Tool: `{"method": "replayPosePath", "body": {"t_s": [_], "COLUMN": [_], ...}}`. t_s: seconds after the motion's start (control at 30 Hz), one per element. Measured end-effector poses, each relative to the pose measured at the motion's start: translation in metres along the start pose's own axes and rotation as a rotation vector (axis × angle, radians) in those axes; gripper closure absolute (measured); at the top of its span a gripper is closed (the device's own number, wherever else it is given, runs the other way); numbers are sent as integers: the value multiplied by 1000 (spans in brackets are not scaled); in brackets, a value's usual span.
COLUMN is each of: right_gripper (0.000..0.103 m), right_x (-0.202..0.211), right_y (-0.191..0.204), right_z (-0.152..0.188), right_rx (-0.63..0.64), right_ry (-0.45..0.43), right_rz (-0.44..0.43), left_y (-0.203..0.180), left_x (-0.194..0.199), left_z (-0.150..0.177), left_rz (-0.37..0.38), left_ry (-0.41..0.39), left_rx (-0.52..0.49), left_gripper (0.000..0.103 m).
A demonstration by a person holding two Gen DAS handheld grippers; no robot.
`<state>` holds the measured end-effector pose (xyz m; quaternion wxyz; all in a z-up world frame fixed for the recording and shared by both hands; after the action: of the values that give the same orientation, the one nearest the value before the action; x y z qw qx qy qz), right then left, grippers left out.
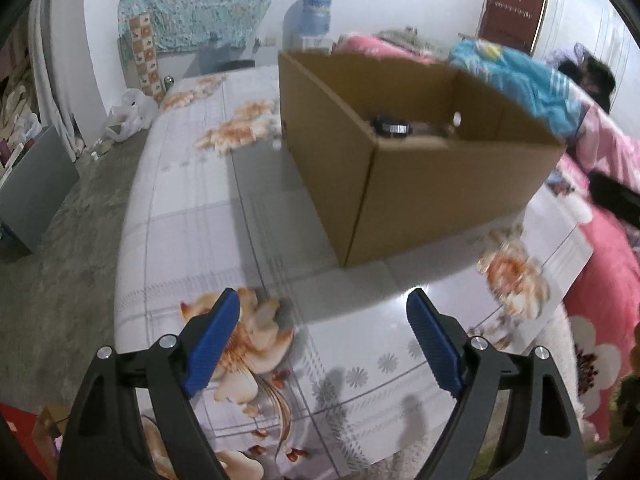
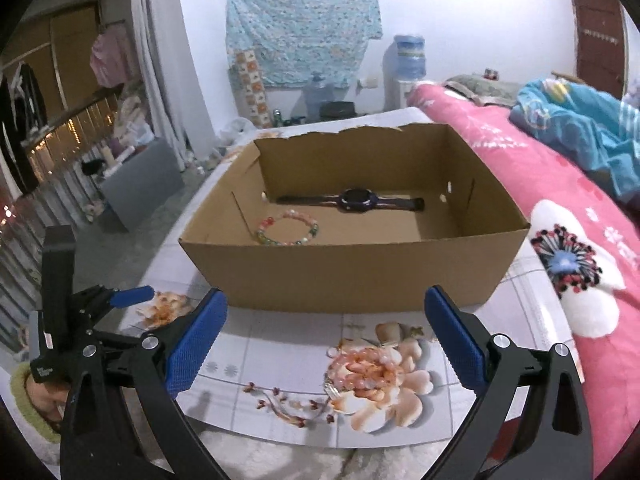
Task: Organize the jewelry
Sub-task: 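Withdraw the left tool from the box and hold both tools still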
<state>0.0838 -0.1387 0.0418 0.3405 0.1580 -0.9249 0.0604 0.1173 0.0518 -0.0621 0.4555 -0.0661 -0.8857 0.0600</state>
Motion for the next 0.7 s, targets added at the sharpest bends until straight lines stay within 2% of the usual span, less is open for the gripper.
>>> {"method": "replayPosePath", "body": {"t_s": [0.2, 0.47, 0.57, 0.7], "right_gripper": [8, 8, 8, 8], "right_x": [3, -1, 1, 3], "right_y": [1, 7, 8, 9], "right_z": [1, 5, 4, 0], "right_rx": [50, 164, 170, 171], "right_ry": [-47, -78, -98, -132], "right_rz": [91, 188, 194, 149], "left_y": [-5, -8, -11, -13], "left_x": [-26, -45, -47, -49], "left_z": [18, 22, 21, 21], "left_rz": [-32, -50, -60, -59], "left_ry": [52, 86, 80, 75], "left_rx": [-22, -42, -57, -60], "left_gripper": [20, 19, 16, 12]}}
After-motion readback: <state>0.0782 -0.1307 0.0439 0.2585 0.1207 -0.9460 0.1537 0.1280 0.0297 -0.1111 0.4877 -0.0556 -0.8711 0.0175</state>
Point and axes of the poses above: each gripper's, at about its wrist camera, not at the fingertips, and x roughly against the way its jaws point, y to its left, z to its underside, the point moved 9 cm from there along -x, roughly the way its jaws point, and after that the axes turned 10 degrees about x, right-handed, at the moved point
